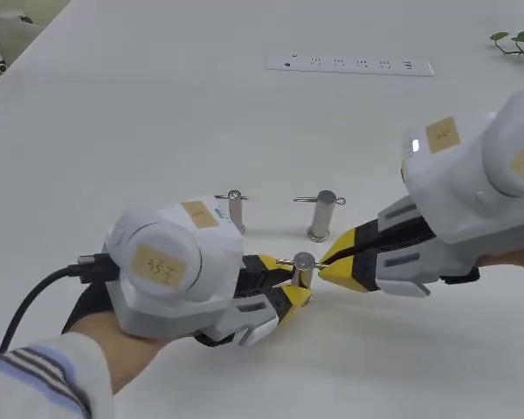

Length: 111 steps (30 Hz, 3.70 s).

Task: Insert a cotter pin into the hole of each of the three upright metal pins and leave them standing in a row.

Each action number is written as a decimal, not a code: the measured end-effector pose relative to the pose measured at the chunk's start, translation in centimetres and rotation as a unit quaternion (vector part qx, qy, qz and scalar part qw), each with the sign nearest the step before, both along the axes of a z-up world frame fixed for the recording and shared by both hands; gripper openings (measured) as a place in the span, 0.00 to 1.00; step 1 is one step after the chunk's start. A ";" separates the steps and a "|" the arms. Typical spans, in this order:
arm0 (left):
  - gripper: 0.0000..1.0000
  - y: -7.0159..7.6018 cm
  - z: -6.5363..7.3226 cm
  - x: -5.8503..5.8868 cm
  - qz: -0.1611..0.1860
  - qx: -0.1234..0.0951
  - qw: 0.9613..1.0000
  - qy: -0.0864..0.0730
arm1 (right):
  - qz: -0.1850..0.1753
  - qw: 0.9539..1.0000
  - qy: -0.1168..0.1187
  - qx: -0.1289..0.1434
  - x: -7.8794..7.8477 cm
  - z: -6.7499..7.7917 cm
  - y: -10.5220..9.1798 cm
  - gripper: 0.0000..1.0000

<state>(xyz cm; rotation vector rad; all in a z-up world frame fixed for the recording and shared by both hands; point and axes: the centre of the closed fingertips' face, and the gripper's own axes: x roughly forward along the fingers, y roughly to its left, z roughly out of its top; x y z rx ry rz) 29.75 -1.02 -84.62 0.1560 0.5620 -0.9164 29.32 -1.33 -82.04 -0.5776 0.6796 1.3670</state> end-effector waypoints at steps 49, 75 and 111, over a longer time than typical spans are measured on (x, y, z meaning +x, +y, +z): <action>0.11 0.1 0.1 0.0 -0.002 0.006 1.000 -0.003 | 0.027 0.999 -0.028 0.008 -0.2 0.9 -0.9 0.04; 0.12 0.9 0.0 -0.4 -0.028 0.040 0.999 -0.019 | 0.021 0.999 -0.007 0.031 -0.4 1.1 1.0 0.17; 0.71 3.6 -0.5 -1.7 -0.013 0.027 0.999 0.030 | -0.037 0.999 -0.002 0.030 -0.4 -0.6 2.7 0.18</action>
